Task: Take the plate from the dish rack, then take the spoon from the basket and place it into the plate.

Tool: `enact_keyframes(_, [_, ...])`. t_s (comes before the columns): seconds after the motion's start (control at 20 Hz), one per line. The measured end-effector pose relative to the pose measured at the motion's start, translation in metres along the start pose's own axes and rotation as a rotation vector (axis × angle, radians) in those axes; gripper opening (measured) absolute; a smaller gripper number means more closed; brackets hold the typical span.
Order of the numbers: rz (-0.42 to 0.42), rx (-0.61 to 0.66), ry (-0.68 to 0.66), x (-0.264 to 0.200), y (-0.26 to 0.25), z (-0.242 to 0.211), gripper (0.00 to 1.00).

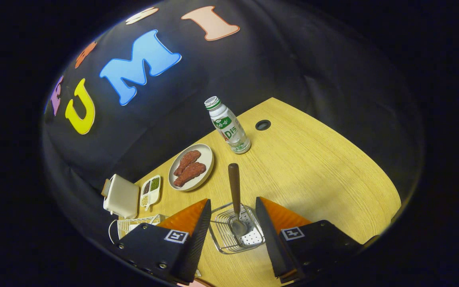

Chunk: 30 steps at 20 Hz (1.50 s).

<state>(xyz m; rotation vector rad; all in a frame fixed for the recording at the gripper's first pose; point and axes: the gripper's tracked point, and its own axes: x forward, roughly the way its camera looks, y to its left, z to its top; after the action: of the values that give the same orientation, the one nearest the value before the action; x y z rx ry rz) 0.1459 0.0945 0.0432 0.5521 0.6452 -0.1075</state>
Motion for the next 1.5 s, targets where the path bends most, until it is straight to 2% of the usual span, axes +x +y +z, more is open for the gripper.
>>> enact_keyframes(0.1, [-0.018,0.011,0.008,0.013,-0.005,0.002,0.70])
enact_keyframes(0.15, [-0.034,0.028,0.015,0.021,-0.009,0.002,0.56])
enact_keyframes(0.3, [-0.030,0.061,0.032,0.034,-0.008,0.000,0.51])
enact_keyframes(0.35, [-0.028,0.076,0.047,0.035,-0.006,0.000,0.30])
enact_keyframes(0.45, [-0.033,0.058,0.055,0.039,-0.004,0.001,0.13])
enact_keyframes(0.5, [-0.064,0.020,0.053,0.037,-0.009,-0.001,0.13])
enact_keyframes(0.55, [-0.071,-0.001,0.045,0.033,-0.010,-0.001,0.02])
enact_keyframes(0.95, [-0.025,-0.080,0.030,0.023,0.012,0.003,0.03])
enact_keyframes(1.5, [0.075,-0.171,-0.109,-0.055,0.051,0.040,0.02])
